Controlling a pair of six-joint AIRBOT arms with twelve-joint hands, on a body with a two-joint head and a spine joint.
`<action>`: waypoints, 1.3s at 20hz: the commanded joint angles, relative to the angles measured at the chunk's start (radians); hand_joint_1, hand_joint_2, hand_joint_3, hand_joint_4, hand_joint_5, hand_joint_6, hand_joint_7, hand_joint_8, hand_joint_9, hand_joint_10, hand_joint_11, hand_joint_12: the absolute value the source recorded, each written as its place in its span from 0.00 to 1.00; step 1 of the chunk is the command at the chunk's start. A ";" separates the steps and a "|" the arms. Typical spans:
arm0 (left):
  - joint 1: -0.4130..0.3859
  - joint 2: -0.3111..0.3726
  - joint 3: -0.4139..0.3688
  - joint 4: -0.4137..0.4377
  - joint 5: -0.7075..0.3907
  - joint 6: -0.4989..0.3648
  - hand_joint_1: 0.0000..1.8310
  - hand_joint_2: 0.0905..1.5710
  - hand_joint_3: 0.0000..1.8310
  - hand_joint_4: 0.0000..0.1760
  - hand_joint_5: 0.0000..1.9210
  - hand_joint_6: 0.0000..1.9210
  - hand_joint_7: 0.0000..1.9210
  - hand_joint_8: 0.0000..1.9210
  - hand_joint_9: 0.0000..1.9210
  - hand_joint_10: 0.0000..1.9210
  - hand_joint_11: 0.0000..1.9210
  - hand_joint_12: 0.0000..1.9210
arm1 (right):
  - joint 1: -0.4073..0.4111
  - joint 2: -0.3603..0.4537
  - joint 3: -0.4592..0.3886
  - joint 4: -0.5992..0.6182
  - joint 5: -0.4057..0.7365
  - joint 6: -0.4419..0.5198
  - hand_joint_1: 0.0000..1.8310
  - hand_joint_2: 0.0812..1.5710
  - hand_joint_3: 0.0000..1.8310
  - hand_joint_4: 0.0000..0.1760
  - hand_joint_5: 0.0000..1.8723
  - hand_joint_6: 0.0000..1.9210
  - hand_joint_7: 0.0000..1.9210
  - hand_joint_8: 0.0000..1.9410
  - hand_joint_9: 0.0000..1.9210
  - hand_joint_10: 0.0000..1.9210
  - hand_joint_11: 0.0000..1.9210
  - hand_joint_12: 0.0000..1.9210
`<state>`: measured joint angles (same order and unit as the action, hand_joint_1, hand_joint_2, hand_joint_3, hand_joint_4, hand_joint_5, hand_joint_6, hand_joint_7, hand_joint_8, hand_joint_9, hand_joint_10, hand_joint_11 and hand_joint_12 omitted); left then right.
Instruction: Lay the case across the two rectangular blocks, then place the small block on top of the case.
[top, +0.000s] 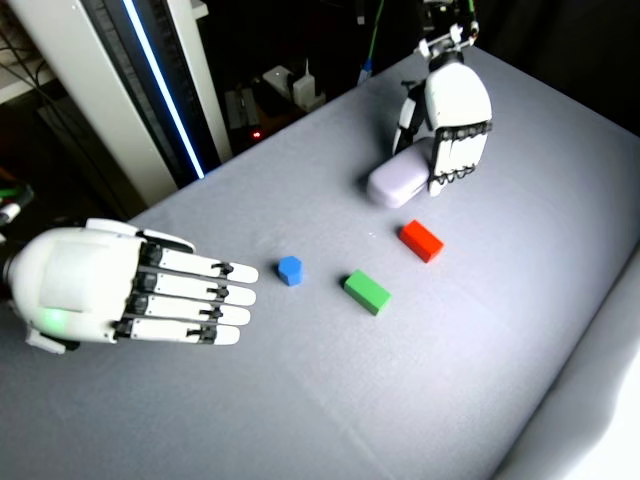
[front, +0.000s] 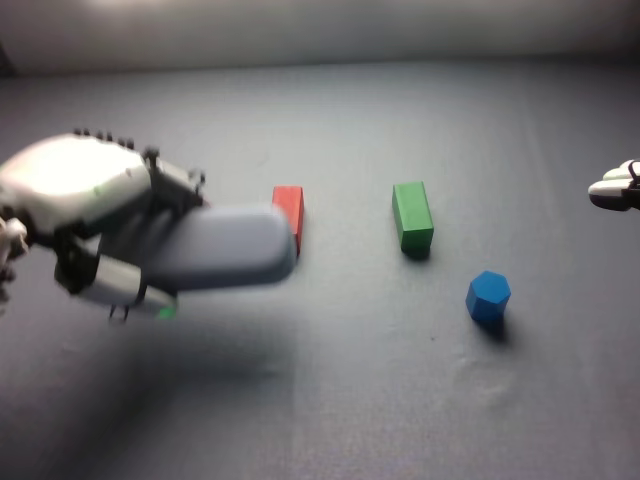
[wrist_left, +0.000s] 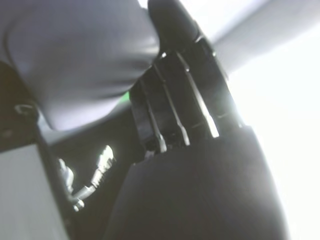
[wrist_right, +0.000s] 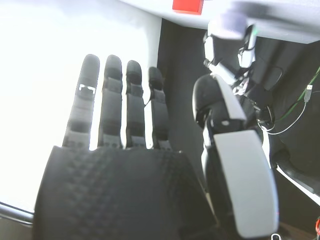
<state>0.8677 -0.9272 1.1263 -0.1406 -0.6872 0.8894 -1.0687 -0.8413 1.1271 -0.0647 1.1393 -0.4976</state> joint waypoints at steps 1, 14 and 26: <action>-0.030 -0.004 0.009 0.013 -0.141 -0.009 0.75 0.65 0.00 0.00 0.53 0.40 0.64 0.28 0.56 0.51 0.49 0.56 | 0.011 0.000 0.006 0.028 0.116 0.007 0.38 0.86 0.00 0.00 0.19 0.00 0.18 0.00 0.17 0.00 0.00 0.41; -0.333 -0.264 0.219 0.126 0.100 -0.009 0.76 0.66 0.00 0.00 0.52 0.47 0.59 0.35 0.54 0.53 0.44 0.54 | 0.016 -0.007 0.011 0.028 0.116 0.008 0.37 0.85 0.00 0.00 0.20 0.00 0.18 0.00 0.17 0.00 0.00 0.40; -0.344 -0.387 0.315 0.139 0.239 -0.009 0.76 0.68 0.00 0.00 0.50 0.49 0.56 0.41 0.49 0.61 0.41 0.50 | 0.025 -0.013 0.015 0.020 0.107 0.008 0.37 0.86 0.00 0.00 0.21 0.00 0.19 0.00 0.18 0.00 0.03 0.36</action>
<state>0.5381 -1.3136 1.4384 0.0032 -0.3283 0.8848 -1.0557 -0.8558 1.1374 -0.0723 1.1309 -0.4950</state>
